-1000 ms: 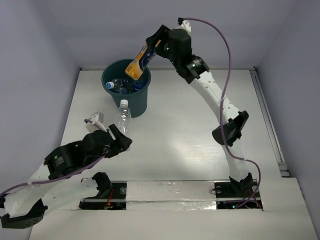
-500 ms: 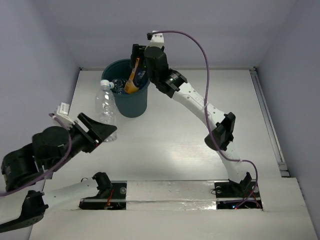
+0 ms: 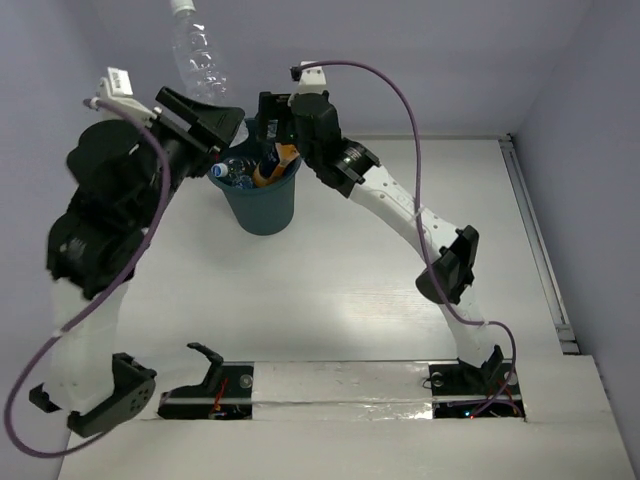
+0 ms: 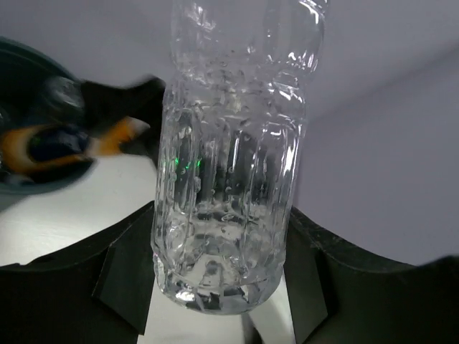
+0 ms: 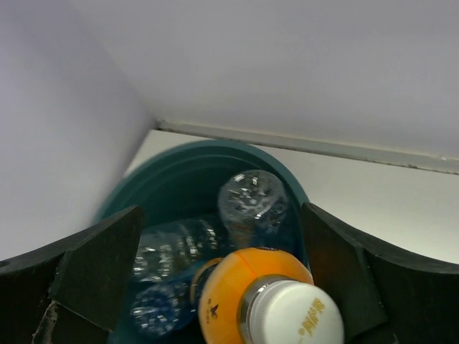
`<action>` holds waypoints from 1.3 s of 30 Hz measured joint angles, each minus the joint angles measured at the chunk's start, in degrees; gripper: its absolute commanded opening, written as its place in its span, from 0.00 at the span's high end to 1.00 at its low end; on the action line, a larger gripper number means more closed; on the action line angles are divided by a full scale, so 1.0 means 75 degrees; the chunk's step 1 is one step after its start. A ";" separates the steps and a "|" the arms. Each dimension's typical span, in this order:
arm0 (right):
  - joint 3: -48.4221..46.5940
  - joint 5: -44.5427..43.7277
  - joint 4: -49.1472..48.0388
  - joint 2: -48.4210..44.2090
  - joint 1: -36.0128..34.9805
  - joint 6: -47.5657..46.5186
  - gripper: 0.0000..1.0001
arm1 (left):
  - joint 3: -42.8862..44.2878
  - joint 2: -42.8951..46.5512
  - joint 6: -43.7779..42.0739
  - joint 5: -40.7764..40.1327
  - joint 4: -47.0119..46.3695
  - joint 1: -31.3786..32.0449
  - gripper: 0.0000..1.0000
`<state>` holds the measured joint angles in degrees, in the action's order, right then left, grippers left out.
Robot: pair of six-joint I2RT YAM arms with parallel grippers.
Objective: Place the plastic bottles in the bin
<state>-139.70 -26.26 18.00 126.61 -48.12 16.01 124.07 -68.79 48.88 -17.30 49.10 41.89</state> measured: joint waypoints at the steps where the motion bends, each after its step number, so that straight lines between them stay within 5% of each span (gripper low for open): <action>1: 0.0003 0.0079 0.0009 -0.0099 -0.0003 0.0082 0.00 | -0.0560 0.0006 -0.0038 0.0423 -0.0254 -0.1154 0.65; 5: 0.0122 0.0169 0.0166 -0.0737 0.0023 0.0431 0.00 | -0.3048 0.0102 0.0245 0.3095 -0.1722 -0.3756 0.64; 10: 0.1297 0.0364 0.0189 -0.2186 0.0332 0.0962 0.00 | -0.4360 -0.0423 0.1067 0.5047 -0.2675 -0.5033 0.63; 18: 0.3800 0.0356 -0.0099 -0.4191 0.0717 0.1239 0.00 | -0.5147 0.0047 0.1877 0.6062 -0.4019 -0.5120 0.53; 28: 0.5796 0.0542 -0.0277 -0.4966 0.0699 0.1562 0.00 | -0.6572 -0.0099 0.0912 0.5552 -0.3882 -0.5152 0.44; 39: 0.6199 0.0883 -0.0286 -0.5581 0.0699 0.1906 0.00 | -0.6799 -0.0554 0.0044 0.5217 -0.3891 -0.5149 0.01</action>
<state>-93.21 -19.64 15.86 84.75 -42.87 30.30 73.08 -72.95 49.21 21.82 19.92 3.27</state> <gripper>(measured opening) 0.995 0.969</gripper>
